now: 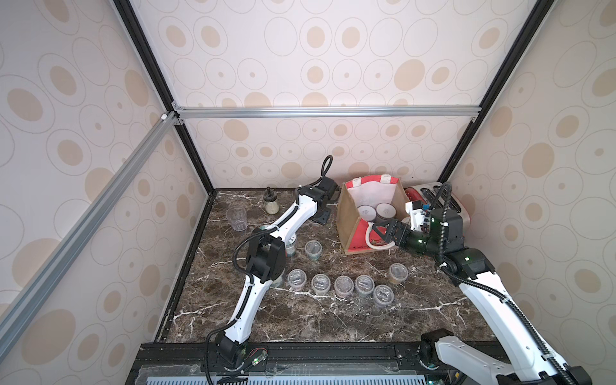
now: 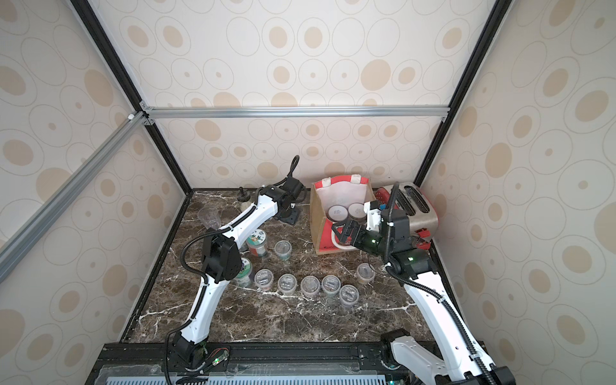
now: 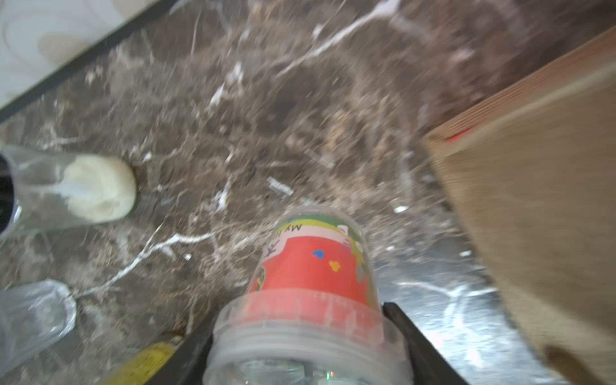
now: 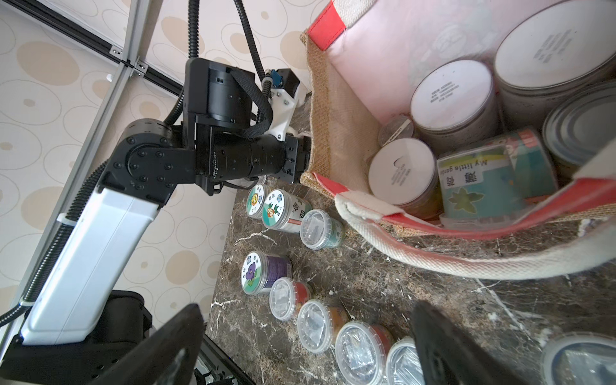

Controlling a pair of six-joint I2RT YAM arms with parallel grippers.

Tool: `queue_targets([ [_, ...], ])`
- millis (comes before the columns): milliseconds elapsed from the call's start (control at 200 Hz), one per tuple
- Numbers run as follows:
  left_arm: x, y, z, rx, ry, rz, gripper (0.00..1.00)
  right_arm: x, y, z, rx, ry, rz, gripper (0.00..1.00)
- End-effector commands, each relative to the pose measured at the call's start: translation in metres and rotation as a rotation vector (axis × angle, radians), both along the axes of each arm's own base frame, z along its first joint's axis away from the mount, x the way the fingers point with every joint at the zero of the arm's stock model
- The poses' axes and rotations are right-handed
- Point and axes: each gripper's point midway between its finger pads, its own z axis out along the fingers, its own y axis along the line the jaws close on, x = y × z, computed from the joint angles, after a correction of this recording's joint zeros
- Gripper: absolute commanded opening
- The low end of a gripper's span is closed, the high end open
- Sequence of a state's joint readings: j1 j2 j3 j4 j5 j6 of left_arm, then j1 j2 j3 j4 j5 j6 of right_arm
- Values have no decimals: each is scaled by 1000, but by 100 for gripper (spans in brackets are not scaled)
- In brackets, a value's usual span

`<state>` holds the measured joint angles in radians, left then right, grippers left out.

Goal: Take out the seed jars from the canvas bag
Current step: Place the seed jar at the center of the board.

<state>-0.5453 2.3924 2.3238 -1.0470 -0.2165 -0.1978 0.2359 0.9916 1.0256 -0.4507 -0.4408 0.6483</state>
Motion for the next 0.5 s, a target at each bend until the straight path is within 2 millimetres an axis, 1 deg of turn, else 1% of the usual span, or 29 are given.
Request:
queue_targets([
  [0, -17, 30, -12, 100, 80, 47, 67, -4, -2, 10, -15, -31, 3, 100],
  [205, -37, 44, -44, 160, 180, 49, 70, -2, 0, 11, -3, -28, 8, 100],
  [255, -40, 47, -51, 171, 197, 50, 72, -3, 0, 11, -3, -28, 9, 100],
  [315, -43, 50, -57, 179, 213, 54, 78, -3, -1, 13, -6, -33, 9, 100],
  [390, -42, 49, -56, 168, 208, 62, 88, -2, -1, 15, -10, -36, 10, 100],
  [410, -42, 48, -54, 161, 204, 62, 94, -2, -1, 15, -11, -35, 10, 100],
  [435, -40, 45, -51, 144, 194, 62, 98, -1, -1, 16, -13, -37, 12, 100],
  [495, -37, 36, -39, 89, 168, 55, 98, 1, 0, 18, -17, -39, 12, 100],
])
